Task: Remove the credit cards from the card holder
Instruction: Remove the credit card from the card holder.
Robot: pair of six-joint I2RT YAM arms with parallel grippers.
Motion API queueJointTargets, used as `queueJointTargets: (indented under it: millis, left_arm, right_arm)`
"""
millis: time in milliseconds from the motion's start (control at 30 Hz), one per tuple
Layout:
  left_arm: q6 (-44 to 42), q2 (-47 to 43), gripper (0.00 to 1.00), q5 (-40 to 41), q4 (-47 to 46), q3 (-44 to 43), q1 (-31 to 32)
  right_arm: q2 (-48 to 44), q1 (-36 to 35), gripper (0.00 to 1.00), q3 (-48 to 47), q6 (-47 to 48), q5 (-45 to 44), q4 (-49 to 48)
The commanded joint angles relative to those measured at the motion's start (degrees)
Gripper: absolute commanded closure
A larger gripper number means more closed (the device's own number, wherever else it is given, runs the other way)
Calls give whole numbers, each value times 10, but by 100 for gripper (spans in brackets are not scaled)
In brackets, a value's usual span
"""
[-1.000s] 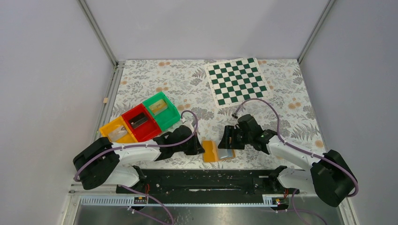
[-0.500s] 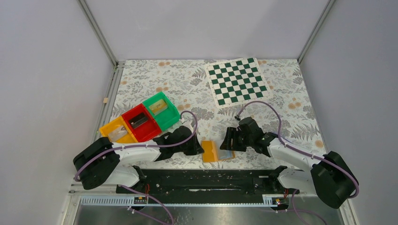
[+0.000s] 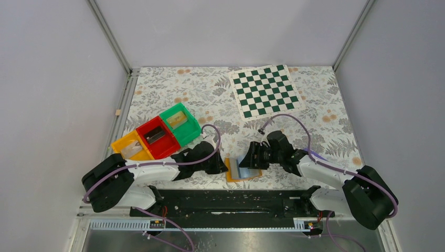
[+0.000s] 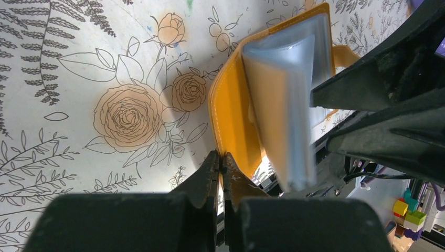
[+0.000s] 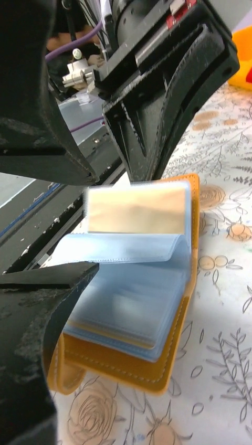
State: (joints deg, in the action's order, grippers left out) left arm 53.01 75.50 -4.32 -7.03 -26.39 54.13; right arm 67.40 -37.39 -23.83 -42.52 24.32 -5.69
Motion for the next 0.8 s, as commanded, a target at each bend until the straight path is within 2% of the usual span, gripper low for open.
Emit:
queueJointTargets:
  millis: [0,133,300,400,533,767]
  left_arm:
    - [5,-3,100,6,-18,6,2]
    - [6,-7,100,8,-17,5,2]
    - [7,-17,100,8,-7,4,2]
    - [8,-32,100,-3,-7,2,3]
    - [8,-46,100,-10,-9,-3,2]
    - [10,-39,100,-17,-14,-12,2]
  right_arm:
    - [16,-2,39,7,-21,52,-72]
    - [12,-2,41,9,-13,25,-54]
    - [6,-2,44,-5,20,-31,18]
    - [-22,-3,45,-16,36,-71,79]
    - [-78,-4,41,-43,36,-71,132]
    - [-127,-42,41,-69,11,-93,139]
